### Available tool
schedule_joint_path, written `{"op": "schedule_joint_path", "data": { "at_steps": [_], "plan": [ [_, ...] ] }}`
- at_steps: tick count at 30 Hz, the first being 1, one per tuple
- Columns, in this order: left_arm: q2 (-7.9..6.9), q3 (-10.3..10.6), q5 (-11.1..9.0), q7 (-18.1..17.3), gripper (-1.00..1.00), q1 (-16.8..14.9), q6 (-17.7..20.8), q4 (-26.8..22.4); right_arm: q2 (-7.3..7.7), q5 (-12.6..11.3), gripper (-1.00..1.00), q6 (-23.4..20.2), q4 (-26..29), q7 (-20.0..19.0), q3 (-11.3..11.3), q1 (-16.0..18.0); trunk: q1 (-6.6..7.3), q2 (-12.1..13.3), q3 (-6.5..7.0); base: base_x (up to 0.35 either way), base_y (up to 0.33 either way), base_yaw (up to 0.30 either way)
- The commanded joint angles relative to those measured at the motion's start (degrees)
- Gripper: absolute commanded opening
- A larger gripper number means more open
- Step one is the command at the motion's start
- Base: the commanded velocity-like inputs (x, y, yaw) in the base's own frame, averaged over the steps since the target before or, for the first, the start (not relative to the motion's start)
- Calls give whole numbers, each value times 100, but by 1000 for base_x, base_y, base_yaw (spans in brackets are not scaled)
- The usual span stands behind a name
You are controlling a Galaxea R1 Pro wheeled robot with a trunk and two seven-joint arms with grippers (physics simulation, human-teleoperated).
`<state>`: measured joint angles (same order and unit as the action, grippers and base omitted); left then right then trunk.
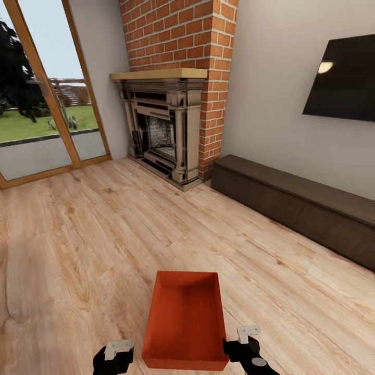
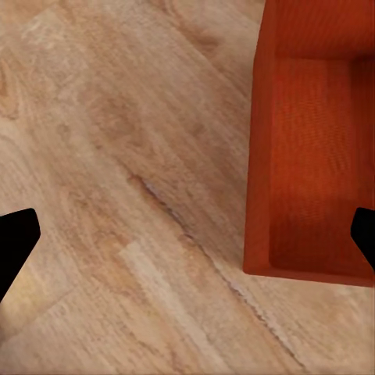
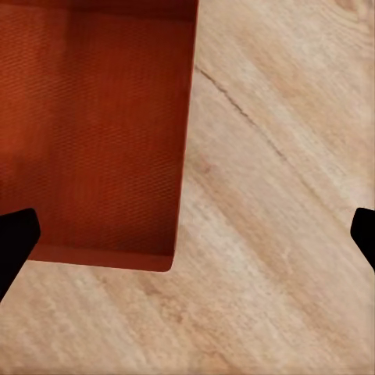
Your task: Move the two storage containers from the living room to the garage. In the garage, place one container on the floor and stack the other container on top of it (either order is fine).
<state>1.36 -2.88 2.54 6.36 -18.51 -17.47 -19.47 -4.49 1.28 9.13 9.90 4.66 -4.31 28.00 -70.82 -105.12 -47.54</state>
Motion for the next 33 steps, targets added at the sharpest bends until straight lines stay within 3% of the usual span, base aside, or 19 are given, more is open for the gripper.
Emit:
{"op": "schedule_joint_path", "data": {
  "at_steps": [1, 24, 33],
  "plan": [
    [5, -29, 27, 6, 100, -3, -19, 4, 1, 13, 100, 10, -6, 44, -44, 4, 1, -2, -4, 0, 0, -16],
    [2, -26, 27, 6, 100, -3, -19, 4, 1, 13, 100, 10, -6, 44, -44, 4, 1, -2, -4, 3, 0, -57],
    [1, -22, 27, -1, 100, -3, -19, 4, 1, 13, 100, 10, -6, 44, -44, 4, 1, -2, -4, 149, 0, -4]
  ]
}}
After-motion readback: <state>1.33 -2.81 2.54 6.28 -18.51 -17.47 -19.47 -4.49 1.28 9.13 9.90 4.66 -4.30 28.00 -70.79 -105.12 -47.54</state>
